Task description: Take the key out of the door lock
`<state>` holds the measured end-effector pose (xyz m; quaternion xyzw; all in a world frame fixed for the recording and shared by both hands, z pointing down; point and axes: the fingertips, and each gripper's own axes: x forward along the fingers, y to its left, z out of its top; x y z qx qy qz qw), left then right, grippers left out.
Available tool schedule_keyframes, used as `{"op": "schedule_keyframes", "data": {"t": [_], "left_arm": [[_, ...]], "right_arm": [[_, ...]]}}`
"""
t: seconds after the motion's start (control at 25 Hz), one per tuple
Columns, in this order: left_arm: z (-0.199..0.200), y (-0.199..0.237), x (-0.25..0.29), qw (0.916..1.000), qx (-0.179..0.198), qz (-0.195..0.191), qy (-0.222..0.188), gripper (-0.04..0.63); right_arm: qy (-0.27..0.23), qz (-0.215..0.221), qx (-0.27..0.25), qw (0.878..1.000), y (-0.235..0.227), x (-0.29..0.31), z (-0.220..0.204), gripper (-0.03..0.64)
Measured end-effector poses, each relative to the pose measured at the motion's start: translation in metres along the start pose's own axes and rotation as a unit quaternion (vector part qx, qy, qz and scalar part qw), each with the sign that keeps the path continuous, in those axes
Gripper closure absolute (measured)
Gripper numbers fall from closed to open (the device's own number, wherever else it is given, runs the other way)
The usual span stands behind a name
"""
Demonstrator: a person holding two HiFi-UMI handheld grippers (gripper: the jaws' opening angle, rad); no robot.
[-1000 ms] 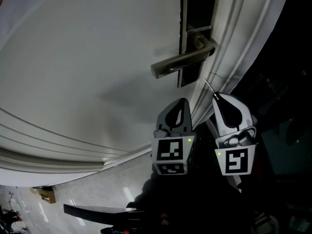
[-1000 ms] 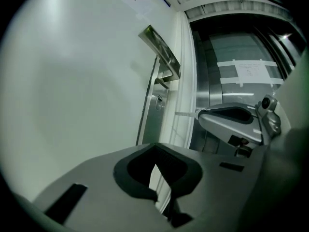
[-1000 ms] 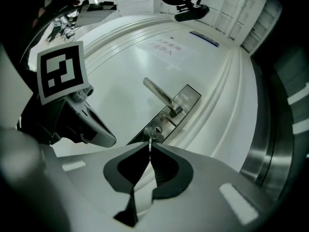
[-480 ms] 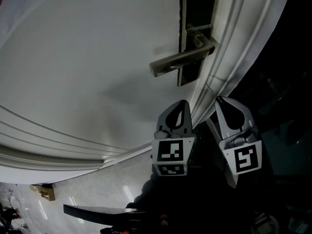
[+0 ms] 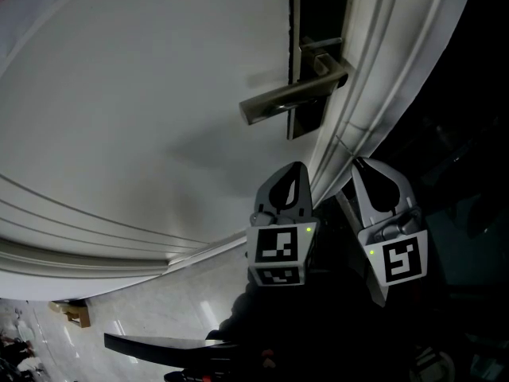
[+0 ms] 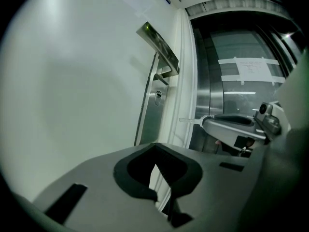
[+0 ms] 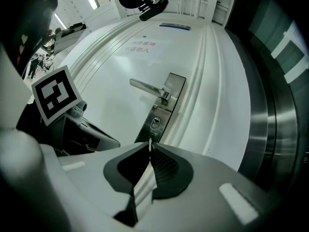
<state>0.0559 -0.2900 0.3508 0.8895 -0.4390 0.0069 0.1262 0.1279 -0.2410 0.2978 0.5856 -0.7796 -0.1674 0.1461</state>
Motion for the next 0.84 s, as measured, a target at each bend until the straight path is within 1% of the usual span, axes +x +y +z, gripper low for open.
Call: {"op": "schedule_keyframes", "data": {"t": [0.52,0.84], "left_arm": [[0.0013,0.0034,0.0006,1.0,-0.002,0.006,-0.002,0.595],[0.0034,0.0035,-0.0001,1.0,-0.001,0.007,-0.005,0.595]], "right_arm": [[0.008,0.005,-0.002,1.0,-0.0019,0.0016,-0.0041,0.604],[0.004,0.005,-0.008,1.0,-0.0028,0.0021,-0.0014,0.604]]}}
